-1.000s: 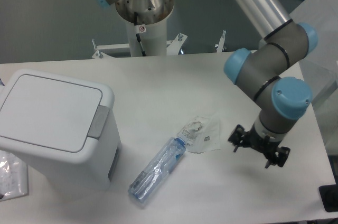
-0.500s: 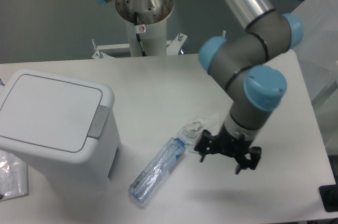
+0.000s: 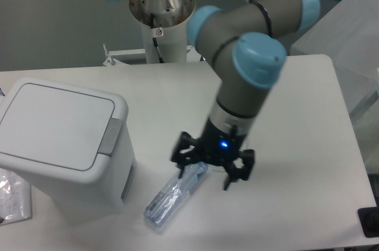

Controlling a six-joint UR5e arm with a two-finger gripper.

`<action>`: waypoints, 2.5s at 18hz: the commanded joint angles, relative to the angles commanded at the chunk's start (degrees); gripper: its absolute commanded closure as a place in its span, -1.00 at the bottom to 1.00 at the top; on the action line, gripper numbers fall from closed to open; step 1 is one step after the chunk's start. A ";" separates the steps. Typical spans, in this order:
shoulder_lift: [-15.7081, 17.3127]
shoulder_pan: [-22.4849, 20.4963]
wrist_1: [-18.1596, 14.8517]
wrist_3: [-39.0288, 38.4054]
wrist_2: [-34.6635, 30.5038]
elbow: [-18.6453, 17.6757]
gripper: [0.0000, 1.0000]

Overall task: Open the trash can
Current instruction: 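Raise the gripper and swing it toward the white trash can, then lower the gripper onto the lid's front edge of the trash can, then lift the gripper to flip the white lid open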

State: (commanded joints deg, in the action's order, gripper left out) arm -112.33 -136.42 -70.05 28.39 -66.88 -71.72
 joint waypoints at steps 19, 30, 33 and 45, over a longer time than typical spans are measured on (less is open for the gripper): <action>8.00 3.79 0.97 -2.73 1.06 -7.82 -1.00; 7.74 3.00 1.14 -1.68 0.88 -8.09 -1.00; 7.39 3.00 1.23 -1.50 0.88 -8.35 -1.00; 7.74 1.60 2.20 -2.20 0.88 -8.26 -1.00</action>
State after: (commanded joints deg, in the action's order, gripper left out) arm -104.59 -134.82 -67.85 26.19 -66.01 -79.98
